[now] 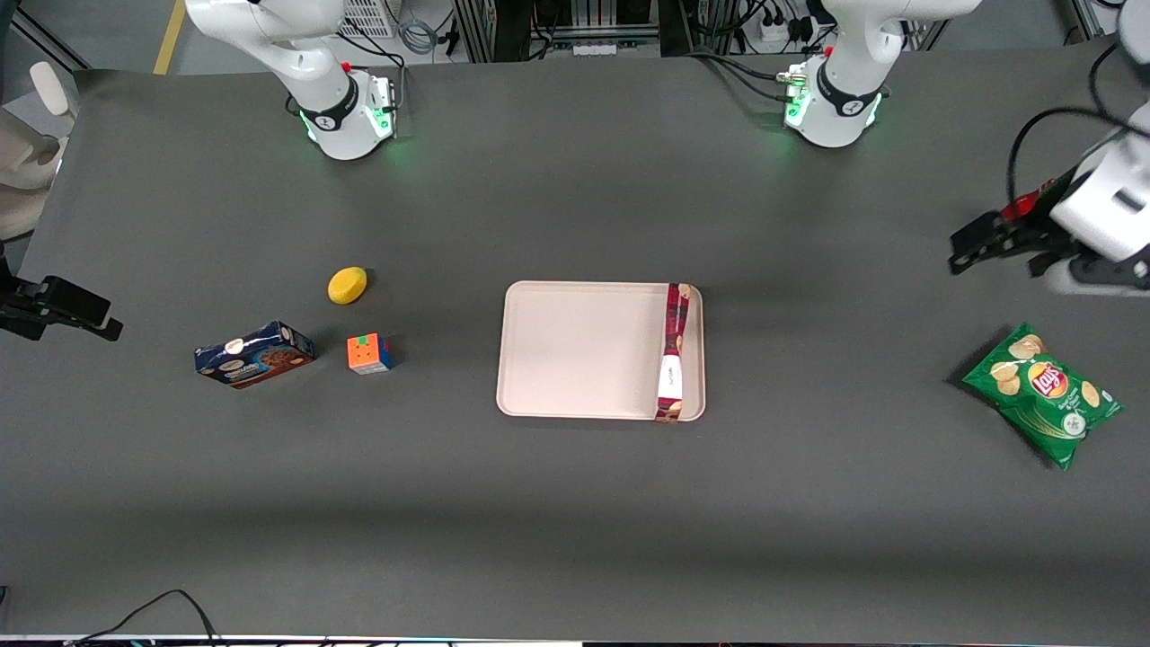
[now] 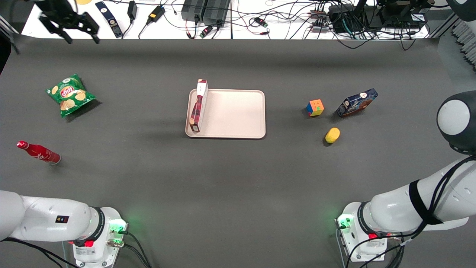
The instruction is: Place red cookie box on tray
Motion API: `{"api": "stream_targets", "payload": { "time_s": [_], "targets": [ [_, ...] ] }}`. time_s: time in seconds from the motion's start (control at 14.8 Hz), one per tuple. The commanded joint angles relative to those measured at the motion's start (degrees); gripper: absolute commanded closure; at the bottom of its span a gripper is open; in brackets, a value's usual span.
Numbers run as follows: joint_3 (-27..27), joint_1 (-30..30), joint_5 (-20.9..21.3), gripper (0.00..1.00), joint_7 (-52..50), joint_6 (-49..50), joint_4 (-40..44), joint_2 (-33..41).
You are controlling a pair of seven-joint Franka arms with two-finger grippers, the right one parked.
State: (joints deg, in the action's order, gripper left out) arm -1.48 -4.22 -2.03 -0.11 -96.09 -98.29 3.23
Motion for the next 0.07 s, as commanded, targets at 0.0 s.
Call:
{"api": "stream_targets", "payload": {
  "time_s": [0.0],
  "targets": [
    [-1.59, 0.79, 1.33, 0.0, 4.33, 1.44, -0.67, 1.61]
  ]
}}
